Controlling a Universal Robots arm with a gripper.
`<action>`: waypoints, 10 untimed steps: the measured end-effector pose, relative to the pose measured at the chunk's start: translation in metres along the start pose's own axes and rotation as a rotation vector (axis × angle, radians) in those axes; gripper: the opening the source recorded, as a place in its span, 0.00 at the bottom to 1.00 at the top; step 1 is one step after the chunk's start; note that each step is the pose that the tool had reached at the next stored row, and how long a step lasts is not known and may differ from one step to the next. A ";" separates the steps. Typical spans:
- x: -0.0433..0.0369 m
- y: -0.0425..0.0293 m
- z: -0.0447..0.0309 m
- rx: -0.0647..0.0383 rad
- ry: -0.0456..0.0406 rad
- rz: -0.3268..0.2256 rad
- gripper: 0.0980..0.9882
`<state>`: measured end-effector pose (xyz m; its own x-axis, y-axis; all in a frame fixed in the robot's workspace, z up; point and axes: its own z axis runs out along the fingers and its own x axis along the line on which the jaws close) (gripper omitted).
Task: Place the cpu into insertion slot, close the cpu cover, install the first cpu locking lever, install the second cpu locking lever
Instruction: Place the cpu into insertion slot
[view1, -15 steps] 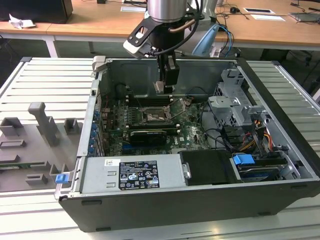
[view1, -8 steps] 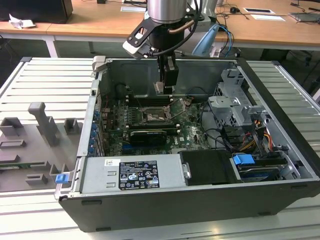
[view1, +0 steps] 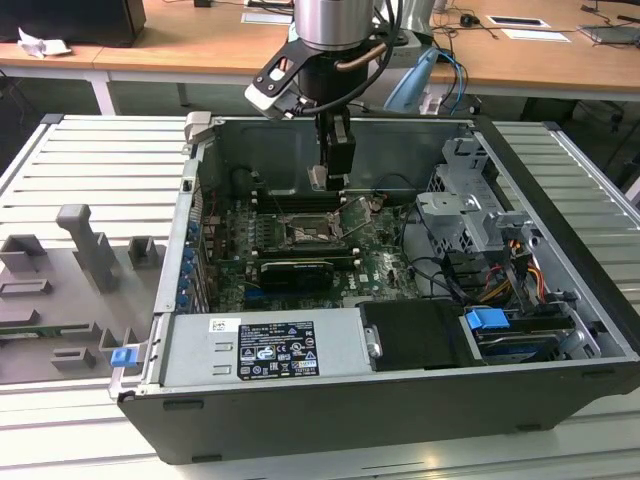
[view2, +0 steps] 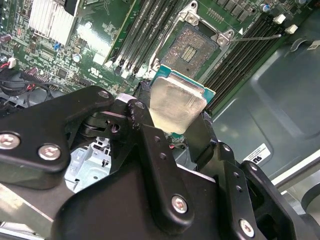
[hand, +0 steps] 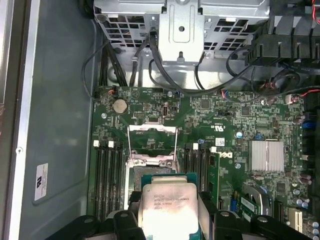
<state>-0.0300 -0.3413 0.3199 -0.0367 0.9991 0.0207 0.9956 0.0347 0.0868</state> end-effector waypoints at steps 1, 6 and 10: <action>0.0000 0.0000 0.0002 0.000 -0.0003 0.002 0.48; 0.0000 -0.0001 0.0017 0.000 -0.0012 0.014 0.48; -0.0001 -0.0003 0.0033 0.000 -0.0022 0.026 0.48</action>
<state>-0.0300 -0.3413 0.3166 -0.0109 0.9997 0.0208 0.9962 0.0090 0.0863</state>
